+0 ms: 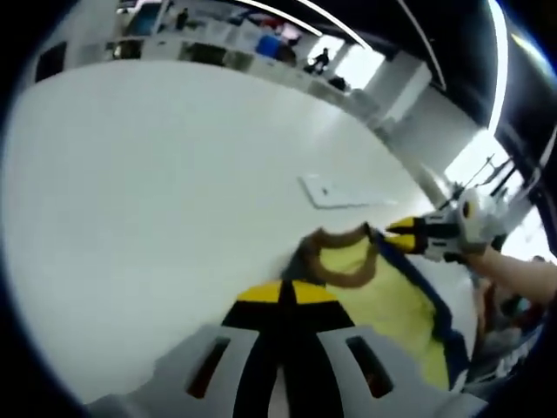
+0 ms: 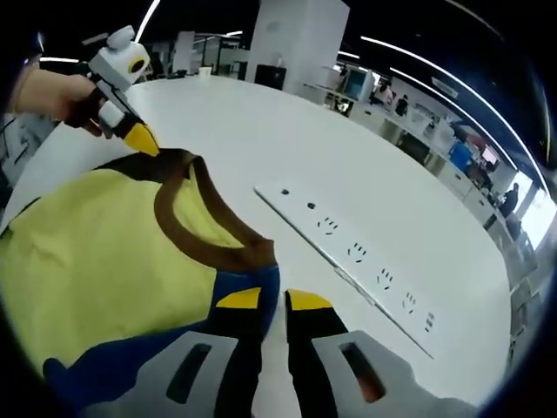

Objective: Fold the garment on the visible template until the final outline fits inside the template.

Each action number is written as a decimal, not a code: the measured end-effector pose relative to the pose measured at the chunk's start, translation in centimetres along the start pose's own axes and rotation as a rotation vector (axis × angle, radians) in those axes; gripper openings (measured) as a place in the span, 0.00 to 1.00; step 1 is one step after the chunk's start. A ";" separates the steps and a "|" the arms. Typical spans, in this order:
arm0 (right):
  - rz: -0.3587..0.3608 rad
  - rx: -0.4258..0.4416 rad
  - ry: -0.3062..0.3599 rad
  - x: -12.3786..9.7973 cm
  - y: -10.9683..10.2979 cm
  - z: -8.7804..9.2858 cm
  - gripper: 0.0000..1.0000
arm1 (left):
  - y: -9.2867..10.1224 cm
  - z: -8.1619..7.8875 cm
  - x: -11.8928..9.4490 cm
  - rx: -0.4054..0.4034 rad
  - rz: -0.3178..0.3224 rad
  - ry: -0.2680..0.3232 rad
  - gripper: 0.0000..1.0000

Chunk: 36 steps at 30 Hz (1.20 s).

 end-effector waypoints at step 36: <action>-0.033 0.156 0.078 -12.4 -6.8 2.1 0.33 | 6.5 3.0 -10.4 0.076 0.001 0.148 0.32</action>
Point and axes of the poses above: the point that each gripper's makers call its tool centre point, and the gripper's own axes: x roughly forward along the fingers, y roughly to its right, z roughly out of its underside, the point moved 1 cm from there along -x, roughly backward along the fingers, and after that the axes turned 7 degrees about x, right-handed, at the moved point
